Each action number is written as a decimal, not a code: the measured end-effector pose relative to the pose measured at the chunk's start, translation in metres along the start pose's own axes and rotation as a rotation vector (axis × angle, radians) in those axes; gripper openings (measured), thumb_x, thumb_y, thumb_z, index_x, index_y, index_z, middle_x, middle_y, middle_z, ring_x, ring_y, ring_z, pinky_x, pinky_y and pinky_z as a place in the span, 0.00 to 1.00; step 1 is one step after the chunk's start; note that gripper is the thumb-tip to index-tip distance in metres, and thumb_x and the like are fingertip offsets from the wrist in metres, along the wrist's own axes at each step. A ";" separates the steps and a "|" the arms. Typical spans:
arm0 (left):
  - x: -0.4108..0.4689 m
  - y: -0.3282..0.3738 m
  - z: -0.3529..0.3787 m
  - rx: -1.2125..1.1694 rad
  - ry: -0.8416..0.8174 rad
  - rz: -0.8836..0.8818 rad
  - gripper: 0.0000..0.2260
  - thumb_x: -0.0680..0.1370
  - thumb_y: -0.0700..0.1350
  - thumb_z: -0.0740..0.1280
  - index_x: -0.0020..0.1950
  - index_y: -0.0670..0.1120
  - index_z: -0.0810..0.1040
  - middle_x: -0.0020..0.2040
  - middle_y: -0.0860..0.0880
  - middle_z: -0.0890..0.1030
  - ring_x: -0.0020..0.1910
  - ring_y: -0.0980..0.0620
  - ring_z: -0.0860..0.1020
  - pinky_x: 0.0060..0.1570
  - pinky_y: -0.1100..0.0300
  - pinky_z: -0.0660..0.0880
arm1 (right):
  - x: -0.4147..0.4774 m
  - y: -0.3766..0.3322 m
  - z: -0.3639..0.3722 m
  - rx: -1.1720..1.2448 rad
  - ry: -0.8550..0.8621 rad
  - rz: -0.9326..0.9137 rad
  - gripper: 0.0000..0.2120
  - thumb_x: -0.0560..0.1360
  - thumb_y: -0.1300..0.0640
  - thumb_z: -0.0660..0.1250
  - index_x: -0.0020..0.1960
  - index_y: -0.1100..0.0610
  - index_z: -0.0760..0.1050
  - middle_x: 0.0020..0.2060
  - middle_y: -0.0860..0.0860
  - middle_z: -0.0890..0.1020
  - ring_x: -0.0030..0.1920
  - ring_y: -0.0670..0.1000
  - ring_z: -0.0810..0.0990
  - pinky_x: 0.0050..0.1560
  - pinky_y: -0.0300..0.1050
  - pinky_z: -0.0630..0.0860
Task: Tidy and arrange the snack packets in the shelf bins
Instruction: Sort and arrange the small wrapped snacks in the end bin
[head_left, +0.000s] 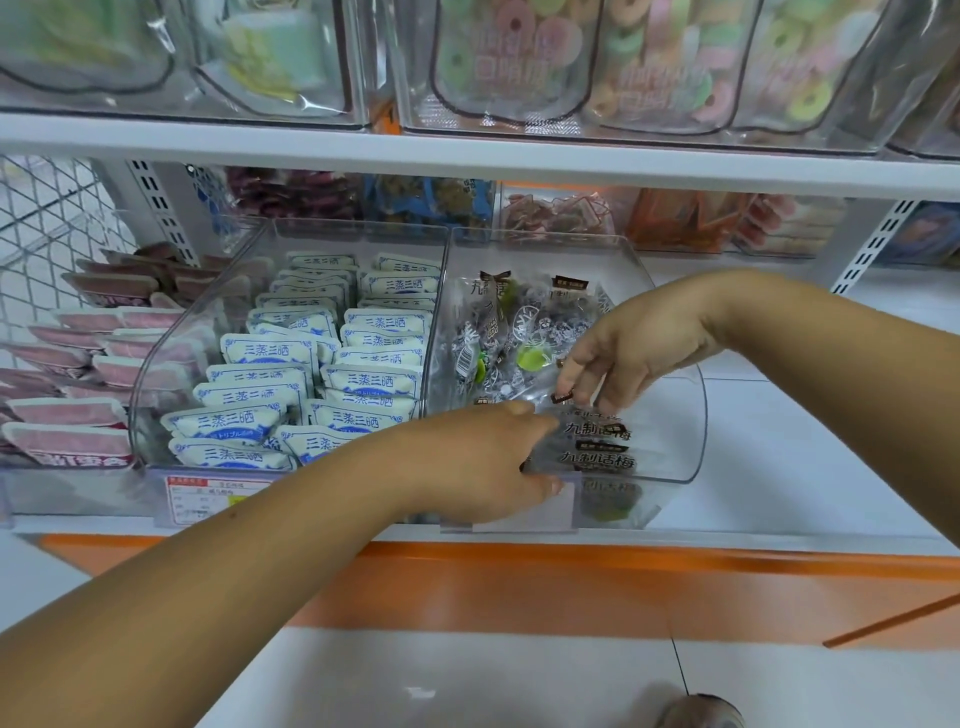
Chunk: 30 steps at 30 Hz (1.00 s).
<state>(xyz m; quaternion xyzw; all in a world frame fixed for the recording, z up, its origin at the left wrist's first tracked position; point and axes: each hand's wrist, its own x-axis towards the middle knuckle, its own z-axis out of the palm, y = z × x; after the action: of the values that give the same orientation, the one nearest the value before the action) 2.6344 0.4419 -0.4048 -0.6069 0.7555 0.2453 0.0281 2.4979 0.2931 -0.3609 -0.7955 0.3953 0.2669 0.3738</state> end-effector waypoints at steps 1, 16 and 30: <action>0.000 0.000 0.001 0.002 -0.003 -0.003 0.30 0.80 0.60 0.57 0.79 0.54 0.51 0.79 0.55 0.49 0.76 0.53 0.55 0.73 0.58 0.57 | -0.001 -0.002 -0.001 -0.048 0.000 0.014 0.23 0.76 0.70 0.65 0.69 0.58 0.69 0.56 0.53 0.79 0.53 0.48 0.78 0.59 0.44 0.75; -0.003 0.000 0.005 -0.028 -0.011 -0.007 0.28 0.81 0.60 0.55 0.78 0.58 0.48 0.79 0.57 0.53 0.74 0.55 0.60 0.68 0.60 0.62 | -0.011 -0.013 0.017 -0.392 0.021 0.025 0.26 0.75 0.49 0.69 0.71 0.47 0.67 0.65 0.46 0.74 0.64 0.51 0.73 0.67 0.49 0.70; -0.034 -0.037 -0.008 0.464 0.442 0.236 0.12 0.77 0.53 0.65 0.58 0.51 0.81 0.50 0.54 0.82 0.52 0.52 0.77 0.55 0.55 0.77 | -0.019 -0.028 0.017 -0.483 0.153 -0.100 0.17 0.80 0.51 0.62 0.68 0.46 0.73 0.65 0.41 0.75 0.64 0.44 0.74 0.68 0.45 0.67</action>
<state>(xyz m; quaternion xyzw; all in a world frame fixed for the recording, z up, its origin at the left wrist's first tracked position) 2.6793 0.4640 -0.3990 -0.5311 0.8440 -0.0689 -0.0278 2.5084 0.3264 -0.3458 -0.8982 0.3073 0.2735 0.1548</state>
